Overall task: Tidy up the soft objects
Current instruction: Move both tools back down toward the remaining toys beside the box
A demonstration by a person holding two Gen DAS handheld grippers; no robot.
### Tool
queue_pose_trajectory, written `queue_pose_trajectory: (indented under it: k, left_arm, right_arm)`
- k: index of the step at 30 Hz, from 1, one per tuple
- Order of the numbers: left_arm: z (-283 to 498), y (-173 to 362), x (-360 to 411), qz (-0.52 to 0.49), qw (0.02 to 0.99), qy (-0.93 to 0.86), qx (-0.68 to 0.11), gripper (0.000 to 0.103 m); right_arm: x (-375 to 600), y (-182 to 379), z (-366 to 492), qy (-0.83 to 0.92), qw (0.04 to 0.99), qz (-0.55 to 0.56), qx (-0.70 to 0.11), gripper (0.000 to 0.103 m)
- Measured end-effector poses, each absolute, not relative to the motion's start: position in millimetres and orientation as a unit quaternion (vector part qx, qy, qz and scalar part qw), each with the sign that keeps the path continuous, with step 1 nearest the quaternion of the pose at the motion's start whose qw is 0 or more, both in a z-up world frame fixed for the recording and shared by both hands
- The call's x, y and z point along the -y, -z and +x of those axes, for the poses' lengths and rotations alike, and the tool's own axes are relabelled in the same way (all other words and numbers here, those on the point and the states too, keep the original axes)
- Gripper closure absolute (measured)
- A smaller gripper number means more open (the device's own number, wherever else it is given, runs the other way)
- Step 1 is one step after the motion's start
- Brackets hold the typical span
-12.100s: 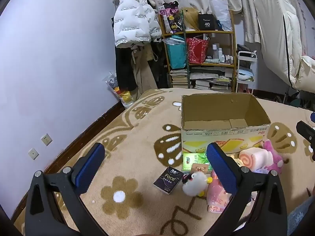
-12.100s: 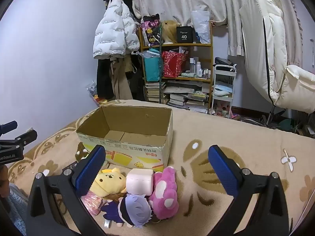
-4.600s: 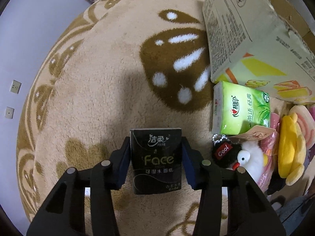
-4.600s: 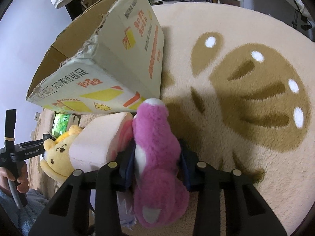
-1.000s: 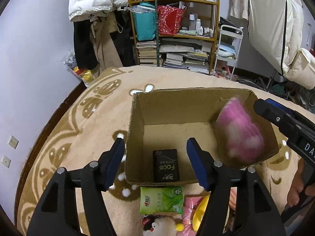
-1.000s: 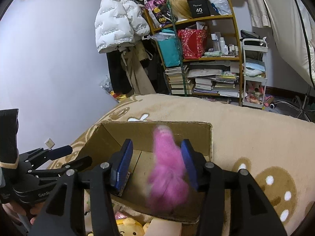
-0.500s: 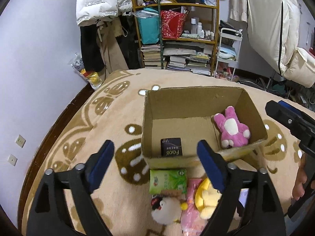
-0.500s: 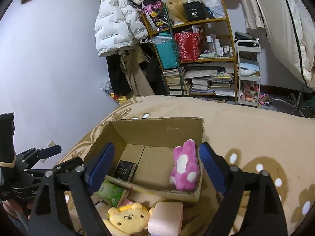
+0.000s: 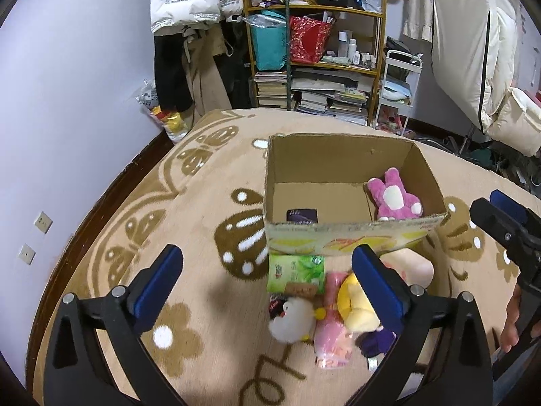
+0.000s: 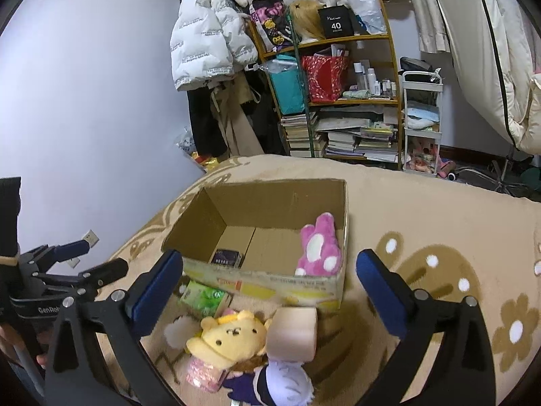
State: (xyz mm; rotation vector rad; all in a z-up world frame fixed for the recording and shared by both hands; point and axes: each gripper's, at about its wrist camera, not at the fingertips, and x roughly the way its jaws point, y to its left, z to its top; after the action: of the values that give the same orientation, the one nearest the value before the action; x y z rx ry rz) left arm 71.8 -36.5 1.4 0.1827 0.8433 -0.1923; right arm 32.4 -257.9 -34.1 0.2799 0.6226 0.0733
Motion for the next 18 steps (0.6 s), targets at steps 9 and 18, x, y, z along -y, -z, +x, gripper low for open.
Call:
queue_pose_trajectory:
  k: [9,18]
  left_arm:
    - [64.8,13.3,26.1,0.089,0.892,0.084,-0.436,0.003]
    - [79.8,46.5,25.9,0.093,0.873,0.077,-0.473,0.003]
  right_arm:
    - [253.2,42.7,22.2,-0.035,0.936,0.133,-0.323,0.000]
    - [253.4,63.5,33.7,-0.035,0.927,0.130,-0.351,0.000]
